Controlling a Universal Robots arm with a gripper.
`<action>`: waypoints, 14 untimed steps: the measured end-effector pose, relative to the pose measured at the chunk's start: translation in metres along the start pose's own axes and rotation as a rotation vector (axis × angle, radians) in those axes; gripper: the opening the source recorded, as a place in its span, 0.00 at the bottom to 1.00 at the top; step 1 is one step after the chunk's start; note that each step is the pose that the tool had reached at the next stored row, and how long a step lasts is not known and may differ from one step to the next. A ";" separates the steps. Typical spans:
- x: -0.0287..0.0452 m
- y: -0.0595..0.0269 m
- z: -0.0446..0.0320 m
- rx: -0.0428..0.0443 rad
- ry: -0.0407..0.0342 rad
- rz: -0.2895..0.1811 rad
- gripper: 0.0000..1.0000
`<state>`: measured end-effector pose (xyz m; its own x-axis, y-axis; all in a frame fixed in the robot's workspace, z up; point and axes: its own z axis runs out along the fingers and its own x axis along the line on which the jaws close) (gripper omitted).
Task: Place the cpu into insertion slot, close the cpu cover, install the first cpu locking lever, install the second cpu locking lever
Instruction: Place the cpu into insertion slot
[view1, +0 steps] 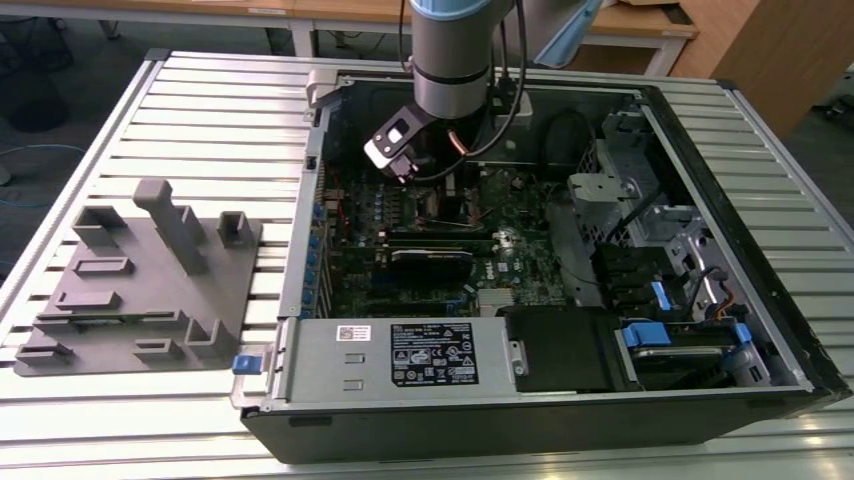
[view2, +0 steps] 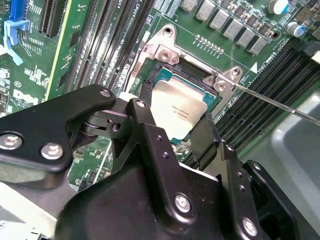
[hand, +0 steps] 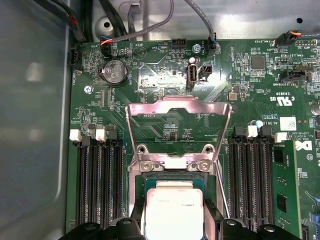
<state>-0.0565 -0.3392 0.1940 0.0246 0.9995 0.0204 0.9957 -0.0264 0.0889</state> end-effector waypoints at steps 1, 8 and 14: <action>0.0000 -0.0001 0.0004 0.0001 -0.0001 0.000 0.54; -0.0001 -0.0002 0.0014 0.0001 -0.0002 0.000 0.54; -0.0001 -0.0003 0.0018 0.0001 -0.0003 0.000 0.54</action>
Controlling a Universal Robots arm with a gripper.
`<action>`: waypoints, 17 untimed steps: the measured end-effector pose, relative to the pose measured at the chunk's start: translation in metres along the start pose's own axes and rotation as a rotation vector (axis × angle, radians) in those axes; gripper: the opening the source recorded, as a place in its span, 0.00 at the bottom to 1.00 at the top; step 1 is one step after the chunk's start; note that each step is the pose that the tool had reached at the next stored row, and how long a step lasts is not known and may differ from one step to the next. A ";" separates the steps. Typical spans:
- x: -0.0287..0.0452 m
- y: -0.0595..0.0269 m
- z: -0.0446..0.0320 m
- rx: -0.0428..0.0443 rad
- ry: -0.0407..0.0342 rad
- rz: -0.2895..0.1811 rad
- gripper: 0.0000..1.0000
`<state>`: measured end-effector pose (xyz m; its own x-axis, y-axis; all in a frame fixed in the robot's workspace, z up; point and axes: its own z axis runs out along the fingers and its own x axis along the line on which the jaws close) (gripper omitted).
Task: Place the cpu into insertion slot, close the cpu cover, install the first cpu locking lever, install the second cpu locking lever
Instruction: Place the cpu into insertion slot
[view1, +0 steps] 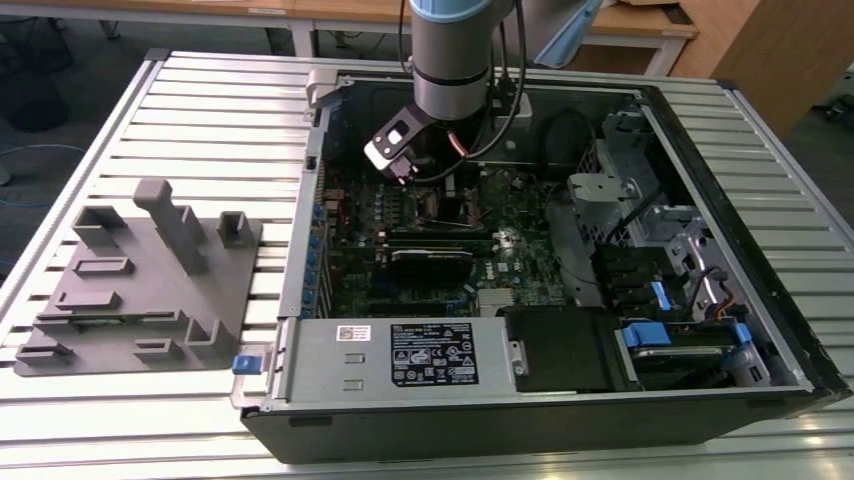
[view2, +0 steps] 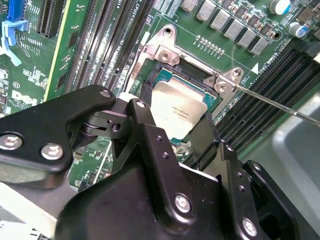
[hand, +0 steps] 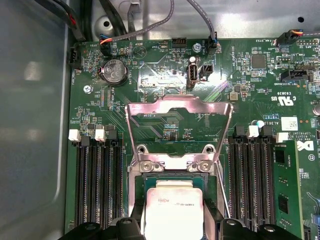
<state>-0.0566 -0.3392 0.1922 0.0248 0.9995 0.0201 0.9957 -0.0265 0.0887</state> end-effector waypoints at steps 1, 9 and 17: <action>0.0000 0.0000 0.0000 0.0001 -0.0001 0.000 0.54; -0.0002 -0.0003 0.0021 0.0006 -0.0011 0.000 0.54; -0.0004 -0.0005 0.0030 0.0006 -0.0011 0.000 0.54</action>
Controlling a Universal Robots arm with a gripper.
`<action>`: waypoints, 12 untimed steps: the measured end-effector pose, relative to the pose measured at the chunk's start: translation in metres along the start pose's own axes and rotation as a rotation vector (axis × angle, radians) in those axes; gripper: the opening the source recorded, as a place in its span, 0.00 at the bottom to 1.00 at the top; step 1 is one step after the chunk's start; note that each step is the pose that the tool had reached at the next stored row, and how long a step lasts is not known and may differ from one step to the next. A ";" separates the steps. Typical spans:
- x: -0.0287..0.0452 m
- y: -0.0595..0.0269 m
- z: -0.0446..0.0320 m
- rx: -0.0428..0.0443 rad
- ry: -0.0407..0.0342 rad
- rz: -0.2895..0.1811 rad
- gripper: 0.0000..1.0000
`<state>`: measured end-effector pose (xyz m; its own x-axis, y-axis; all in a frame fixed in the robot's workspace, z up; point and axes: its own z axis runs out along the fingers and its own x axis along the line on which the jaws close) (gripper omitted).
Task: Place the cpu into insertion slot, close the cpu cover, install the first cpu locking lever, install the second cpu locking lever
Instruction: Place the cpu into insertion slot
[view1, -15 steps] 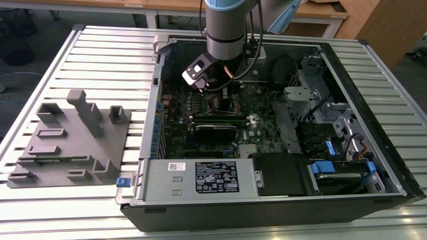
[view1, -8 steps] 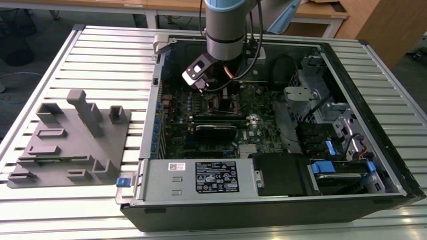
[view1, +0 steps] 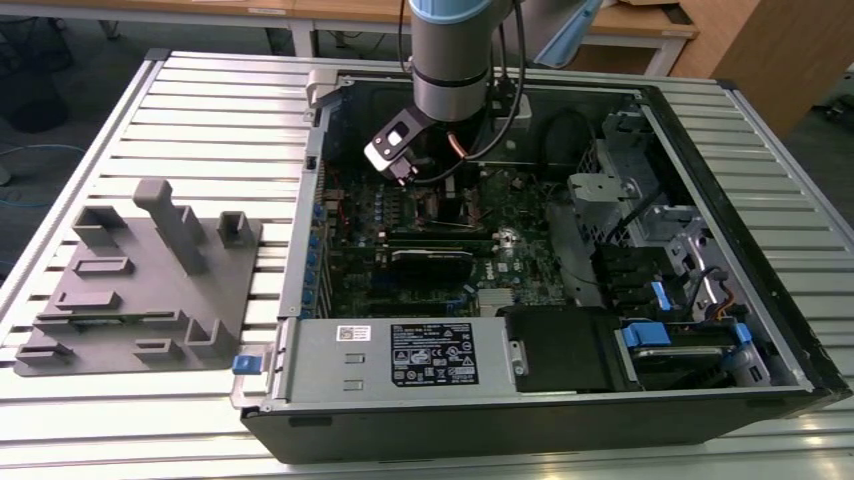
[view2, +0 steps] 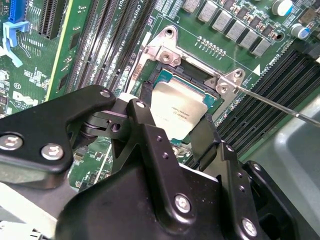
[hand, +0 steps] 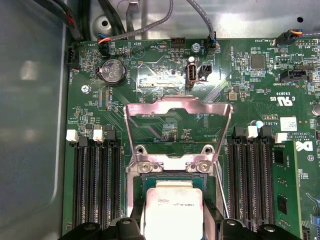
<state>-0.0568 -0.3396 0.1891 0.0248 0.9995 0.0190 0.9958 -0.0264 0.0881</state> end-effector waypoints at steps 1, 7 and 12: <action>0.0000 0.0000 0.0000 0.0000 0.0001 0.000 0.54; -0.0001 -0.0001 0.0001 0.0001 0.0000 0.000 0.54; -0.0001 -0.0001 0.0002 0.0002 -0.0002 0.000 0.54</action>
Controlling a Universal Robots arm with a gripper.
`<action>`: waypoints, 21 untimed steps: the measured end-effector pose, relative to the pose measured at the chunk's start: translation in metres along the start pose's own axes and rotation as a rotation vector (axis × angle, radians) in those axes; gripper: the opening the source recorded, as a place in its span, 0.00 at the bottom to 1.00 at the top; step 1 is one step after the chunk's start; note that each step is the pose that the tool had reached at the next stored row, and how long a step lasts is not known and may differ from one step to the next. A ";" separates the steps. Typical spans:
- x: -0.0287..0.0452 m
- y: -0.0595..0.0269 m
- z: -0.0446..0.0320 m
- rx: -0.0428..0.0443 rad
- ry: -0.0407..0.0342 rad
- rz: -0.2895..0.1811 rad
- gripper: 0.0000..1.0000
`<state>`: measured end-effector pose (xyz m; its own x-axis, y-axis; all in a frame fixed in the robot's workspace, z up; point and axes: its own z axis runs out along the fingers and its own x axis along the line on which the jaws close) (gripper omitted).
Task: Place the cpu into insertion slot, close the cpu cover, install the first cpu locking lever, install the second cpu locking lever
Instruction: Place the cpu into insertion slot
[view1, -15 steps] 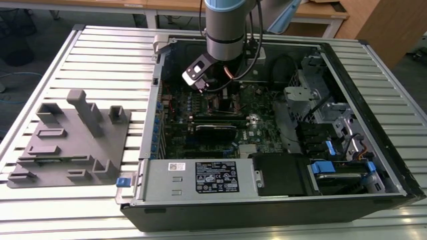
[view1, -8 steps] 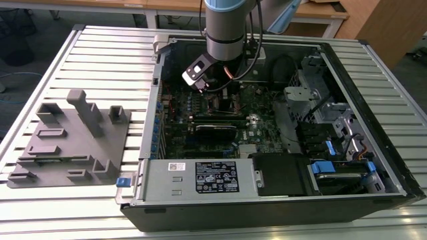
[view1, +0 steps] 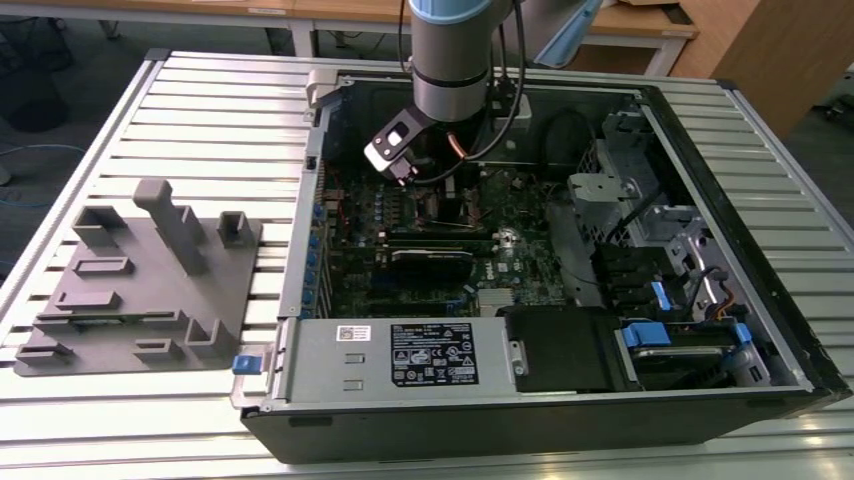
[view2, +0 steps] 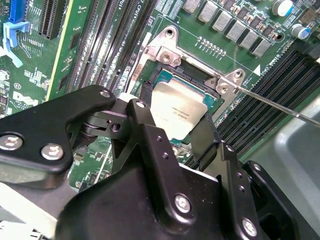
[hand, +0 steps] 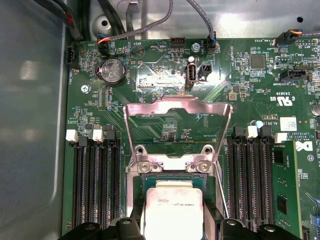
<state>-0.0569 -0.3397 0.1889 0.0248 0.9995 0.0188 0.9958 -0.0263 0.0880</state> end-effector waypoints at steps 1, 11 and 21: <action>0.0000 0.0000 0.0000 0.0000 -0.0001 0.000 0.54; 0.0005 0.0002 0.0008 -0.0008 0.0014 0.000 0.67; 0.0008 0.0018 -0.0172 0.0008 0.0009 0.000 0.67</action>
<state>-0.0566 -0.3392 0.2063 0.0248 0.9995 0.0197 0.9958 -0.0265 0.0871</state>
